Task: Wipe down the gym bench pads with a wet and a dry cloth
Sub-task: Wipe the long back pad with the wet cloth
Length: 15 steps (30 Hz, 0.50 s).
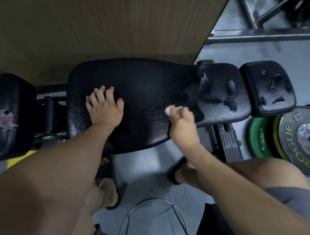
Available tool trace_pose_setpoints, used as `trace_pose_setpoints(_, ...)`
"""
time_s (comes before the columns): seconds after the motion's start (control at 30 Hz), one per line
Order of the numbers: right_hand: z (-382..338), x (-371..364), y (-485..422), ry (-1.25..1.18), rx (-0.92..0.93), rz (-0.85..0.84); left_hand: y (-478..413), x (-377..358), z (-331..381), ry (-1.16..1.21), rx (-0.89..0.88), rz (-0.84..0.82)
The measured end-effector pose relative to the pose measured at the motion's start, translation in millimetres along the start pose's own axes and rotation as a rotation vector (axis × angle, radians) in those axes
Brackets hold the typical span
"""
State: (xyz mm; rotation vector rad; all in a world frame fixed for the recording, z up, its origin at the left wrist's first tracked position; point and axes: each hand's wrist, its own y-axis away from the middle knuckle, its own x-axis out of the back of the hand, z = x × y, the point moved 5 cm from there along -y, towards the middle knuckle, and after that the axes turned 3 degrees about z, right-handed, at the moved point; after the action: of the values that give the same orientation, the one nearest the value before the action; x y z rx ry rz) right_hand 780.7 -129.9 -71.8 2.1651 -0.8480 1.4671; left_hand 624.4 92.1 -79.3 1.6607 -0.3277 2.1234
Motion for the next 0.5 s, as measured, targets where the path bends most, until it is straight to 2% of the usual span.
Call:
trace_pose_setpoints(0.1,-15,-11,16,-0.027,0.243,-0.081,13,3,17,0.008,-0.004,-0.163)
trace_pose_setpoints(0.17,8,0,6,0.009,0.276,-0.08,35,3,36,0.01,-0.082,-0.241)
trace_pose_setpoints(0.2,24,10,-1,0.028,0.225,-0.056,50,1,44,0.004,-0.116,-0.28)
trace_pose_setpoints(0.3,67,27,-9,0.02,-0.083,0.041,90,-15,48,-0.047,-0.129,-0.415)
trace_pose_setpoints(0.37,54,23,0,-0.008,-0.178,0.051,105,-25,46,-0.101,-0.13,-0.46)
trace_pose_setpoints(0.4,36,17,7,-0.028,-0.15,0.025,106,-27,45,-0.117,-0.127,-0.472)
trace_pose_setpoints(0.5,-9,-4,36,-0.067,0.119,-0.047,102,-29,47,-0.133,-0.105,-0.528)
